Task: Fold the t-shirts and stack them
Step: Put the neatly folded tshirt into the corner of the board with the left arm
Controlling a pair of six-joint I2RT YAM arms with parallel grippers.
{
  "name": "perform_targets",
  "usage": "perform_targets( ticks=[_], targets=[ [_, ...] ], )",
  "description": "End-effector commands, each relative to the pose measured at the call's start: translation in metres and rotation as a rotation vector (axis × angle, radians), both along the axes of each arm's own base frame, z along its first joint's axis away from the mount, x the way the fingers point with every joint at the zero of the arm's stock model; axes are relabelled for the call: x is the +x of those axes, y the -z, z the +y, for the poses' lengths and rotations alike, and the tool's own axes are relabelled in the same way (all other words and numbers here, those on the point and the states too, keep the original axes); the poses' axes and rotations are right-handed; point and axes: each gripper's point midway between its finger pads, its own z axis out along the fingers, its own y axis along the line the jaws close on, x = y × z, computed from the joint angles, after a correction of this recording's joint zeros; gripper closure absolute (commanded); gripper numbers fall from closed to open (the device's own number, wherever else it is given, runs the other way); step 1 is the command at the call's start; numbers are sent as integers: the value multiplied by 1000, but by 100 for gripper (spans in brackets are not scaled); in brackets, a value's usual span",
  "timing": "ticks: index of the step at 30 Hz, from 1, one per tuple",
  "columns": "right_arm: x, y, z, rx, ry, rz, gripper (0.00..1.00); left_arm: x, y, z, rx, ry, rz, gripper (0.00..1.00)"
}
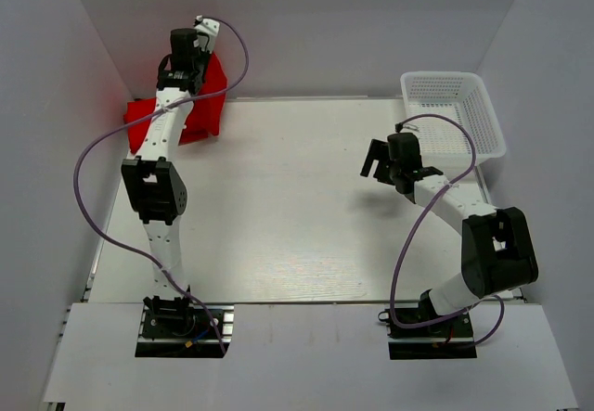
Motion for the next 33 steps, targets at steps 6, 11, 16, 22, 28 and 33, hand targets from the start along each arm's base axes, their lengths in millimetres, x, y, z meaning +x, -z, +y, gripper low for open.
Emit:
perform_targets(
  ticks=[6,11,16,22,28,33],
  targets=[
    [15,-18,12,45,-28,-52,10,-25,-136,-4,-81,68,-297,100],
    [16,-14,17,48,-51,-36,10,-29,-152,7,-80,51,-340,100],
    [22,-18,19,35,-62,-28,10,-28,-156,21,-75,21,-362,100],
    [29,-15,18,14,-56,-5,10,-21,-137,42,-66,-23,-339,100],
    [41,-24,19,-3,-52,-16,10,-7,-96,71,-89,-75,-288,100],
    [47,-32,15,-29,-33,-26,10,7,-79,80,-151,-49,-283,100]
  ],
)
